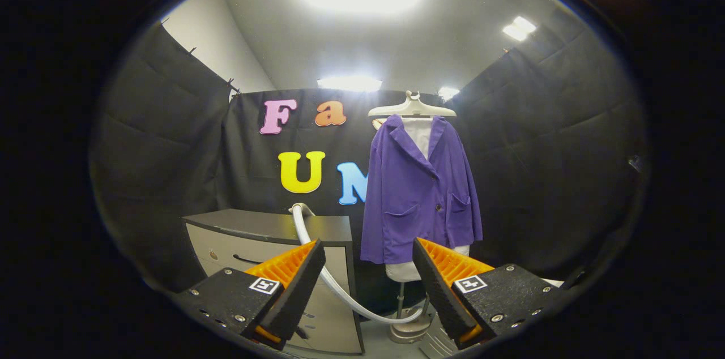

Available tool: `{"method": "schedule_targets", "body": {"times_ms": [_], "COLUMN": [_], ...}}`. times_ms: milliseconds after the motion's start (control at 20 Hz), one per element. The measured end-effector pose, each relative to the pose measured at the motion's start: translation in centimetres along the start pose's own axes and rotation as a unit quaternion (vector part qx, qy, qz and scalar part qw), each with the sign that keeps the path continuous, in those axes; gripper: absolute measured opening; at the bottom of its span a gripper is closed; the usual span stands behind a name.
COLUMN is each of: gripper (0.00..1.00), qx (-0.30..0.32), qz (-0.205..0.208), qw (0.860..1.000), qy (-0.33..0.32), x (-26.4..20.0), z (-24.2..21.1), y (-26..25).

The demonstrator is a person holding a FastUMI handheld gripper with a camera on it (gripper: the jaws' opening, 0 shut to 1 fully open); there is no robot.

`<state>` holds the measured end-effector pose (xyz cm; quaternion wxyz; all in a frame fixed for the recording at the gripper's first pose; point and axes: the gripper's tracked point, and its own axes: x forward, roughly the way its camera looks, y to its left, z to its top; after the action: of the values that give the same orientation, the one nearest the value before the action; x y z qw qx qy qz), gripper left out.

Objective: Iron the clothes twice with a garment steamer, once on the left side and once on the right side.

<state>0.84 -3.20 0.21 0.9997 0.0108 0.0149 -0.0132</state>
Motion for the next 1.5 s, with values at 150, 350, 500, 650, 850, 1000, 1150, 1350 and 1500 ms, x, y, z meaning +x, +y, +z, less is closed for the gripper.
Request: {"method": "schedule_targets", "body": {"times_ms": [150, 350, 500, 650, 850, 1000, 1150, 1350, 1500], "gripper": [0.95, 0.95, 0.95, 0.95, 0.95, 0.95, 0.95, 0.95, 0.95], "qx": [-0.006, -0.022, -0.025, -0.016, -0.025, -0.022, -0.005, 0.003, -0.003], "qz": [0.001, 0.005, 0.017, 0.016, 0.010, 0.025, 0.039, 0.060, 0.056], "qw": [1.000, 1.000, 0.999, 0.999, 0.999, 0.999, 0.998, 0.998, 0.998], "qy": [-0.002, -0.016, -0.030, -0.038, -0.028, -0.040, -0.050, -0.036, -0.033], "x": [0.6, 2.2, 3.4, 5.2, 8.0, 8.9, 10.0, 12.3, 14.4], "z": [1.1, 3.9, 6.0, 7.9, 9.9, 12.2, 14.0, 14.3, 14.5], "y": [-0.4, -0.9, -1.1, -1.7, -2.4, -2.0, -0.8, 1.9, 3.9]}}
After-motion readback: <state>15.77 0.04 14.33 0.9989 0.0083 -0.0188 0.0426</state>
